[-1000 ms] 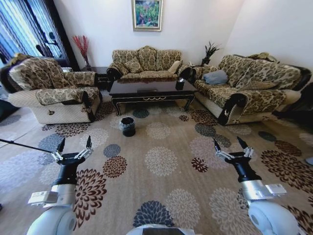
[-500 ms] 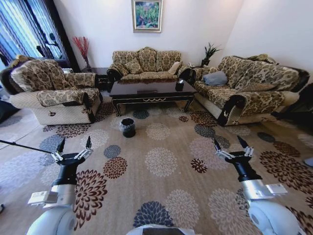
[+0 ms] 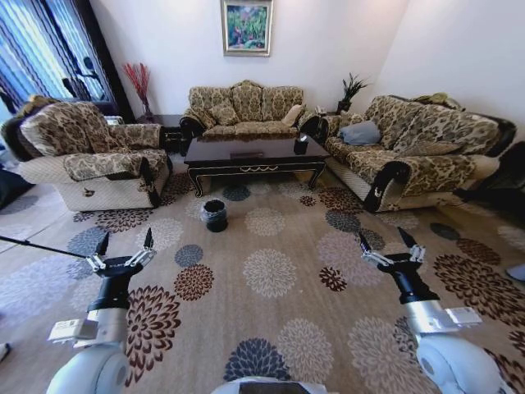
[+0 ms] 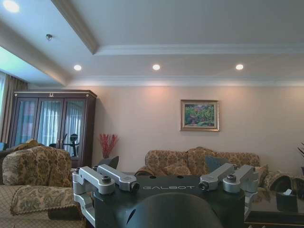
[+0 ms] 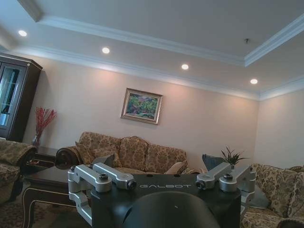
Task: Move to the front of the table and pick up the trash from the floor, then place it into the trash bin.
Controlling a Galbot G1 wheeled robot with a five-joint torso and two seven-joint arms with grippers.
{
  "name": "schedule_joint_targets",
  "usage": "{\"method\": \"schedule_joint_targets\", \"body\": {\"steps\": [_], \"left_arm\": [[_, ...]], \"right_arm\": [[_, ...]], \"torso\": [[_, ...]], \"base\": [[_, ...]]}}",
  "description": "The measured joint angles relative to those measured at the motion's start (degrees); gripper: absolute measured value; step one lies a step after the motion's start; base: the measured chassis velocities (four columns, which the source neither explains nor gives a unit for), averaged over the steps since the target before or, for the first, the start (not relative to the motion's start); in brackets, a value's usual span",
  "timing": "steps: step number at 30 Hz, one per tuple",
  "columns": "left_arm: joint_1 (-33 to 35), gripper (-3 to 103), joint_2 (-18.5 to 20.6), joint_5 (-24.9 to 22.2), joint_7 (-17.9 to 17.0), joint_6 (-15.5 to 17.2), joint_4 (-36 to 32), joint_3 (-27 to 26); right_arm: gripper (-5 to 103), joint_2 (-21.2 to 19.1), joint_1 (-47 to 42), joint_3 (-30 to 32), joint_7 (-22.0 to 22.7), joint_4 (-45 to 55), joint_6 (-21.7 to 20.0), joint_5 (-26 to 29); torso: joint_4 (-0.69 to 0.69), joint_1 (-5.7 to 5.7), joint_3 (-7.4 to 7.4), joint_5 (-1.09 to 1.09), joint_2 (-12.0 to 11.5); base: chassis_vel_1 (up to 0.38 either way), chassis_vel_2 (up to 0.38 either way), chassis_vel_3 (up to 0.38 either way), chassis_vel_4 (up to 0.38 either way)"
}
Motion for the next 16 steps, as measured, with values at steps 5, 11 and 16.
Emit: {"method": "schedule_joint_targets", "body": {"steps": [5,11,16], "left_arm": [[-0.18,100,-0.09,0.04,-0.29,-0.05,0.11,0.01],[-0.32,100,-0.37,0.15,-0.58,-0.10,-0.02,0.20],[-0.30,100,-0.65,0.66,-0.72,-0.40,-0.06,0.16]], "right_arm": [[100,-0.07,-0.16,0.05,0.25,0.15,0.45,0.95],[100,-0.34,-0.35,0.69,-0.02,0.83,0.60,2.49],[100,-0.31,-0.38,0.75,-0.06,0.75,0.73,2.45]], "torso": [[0.00,0.09,0.10,0.00,0.18],[0.00,0.07,0.04,0.00,0.09],[0.00,-0.01,-0.05,0.00,-0.06]], "base": [[0.000,0.000,0.000,0.000],[0.000,0.000,0.000,0.000],[0.000,0.000,0.000,0.000]]}}
